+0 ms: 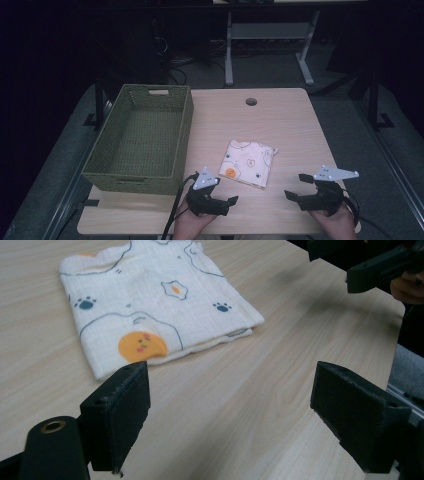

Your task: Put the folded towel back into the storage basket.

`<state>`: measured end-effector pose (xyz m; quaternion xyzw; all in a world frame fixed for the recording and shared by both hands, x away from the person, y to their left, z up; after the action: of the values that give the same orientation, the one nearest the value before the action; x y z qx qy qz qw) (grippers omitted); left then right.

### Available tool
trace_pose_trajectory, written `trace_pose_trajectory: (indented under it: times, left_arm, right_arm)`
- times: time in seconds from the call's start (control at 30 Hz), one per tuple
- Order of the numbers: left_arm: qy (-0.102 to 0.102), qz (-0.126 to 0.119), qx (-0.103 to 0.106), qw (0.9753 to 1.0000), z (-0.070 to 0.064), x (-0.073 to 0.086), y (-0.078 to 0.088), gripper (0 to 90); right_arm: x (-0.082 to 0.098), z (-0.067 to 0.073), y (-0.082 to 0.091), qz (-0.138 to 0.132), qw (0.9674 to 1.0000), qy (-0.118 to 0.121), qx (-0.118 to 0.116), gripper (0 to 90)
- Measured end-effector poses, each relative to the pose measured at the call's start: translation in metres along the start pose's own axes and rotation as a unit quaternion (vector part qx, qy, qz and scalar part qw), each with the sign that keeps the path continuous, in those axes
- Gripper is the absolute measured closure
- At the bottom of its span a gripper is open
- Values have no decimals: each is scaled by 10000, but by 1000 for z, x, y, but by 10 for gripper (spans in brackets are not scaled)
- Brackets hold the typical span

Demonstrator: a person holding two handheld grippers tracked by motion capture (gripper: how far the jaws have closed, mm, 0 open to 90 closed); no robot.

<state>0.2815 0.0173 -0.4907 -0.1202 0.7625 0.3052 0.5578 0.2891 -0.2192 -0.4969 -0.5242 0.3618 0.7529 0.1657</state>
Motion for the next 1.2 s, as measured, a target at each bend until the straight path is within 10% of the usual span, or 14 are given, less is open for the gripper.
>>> trace_pose_trajectory:
  times: [0.6, 1.2]
  left_arm:
    - [-76, 281, -486, 9984, 27, -20, -27, 231]
    - [-173, 904, -837, 9922, 59, -14, -53, 378]
  right_arm:
    - [-41, -13, -52, 273, 9993, -142, -234, 223]
    - [-56, -48, -106, 950, 9953, -188, 60, 279]
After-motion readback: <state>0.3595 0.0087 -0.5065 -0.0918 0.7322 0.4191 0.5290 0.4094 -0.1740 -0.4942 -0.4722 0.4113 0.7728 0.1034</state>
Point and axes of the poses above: each handheld gripper's, and its own axes: y roughly backward along the jaws, x roughly out of its underside, z roughly to its left, the point moved 9 cm from there along -y, roughly forward along the jaws, and after that the axes turned 15 degrees about -z, right-handed, at the moved point
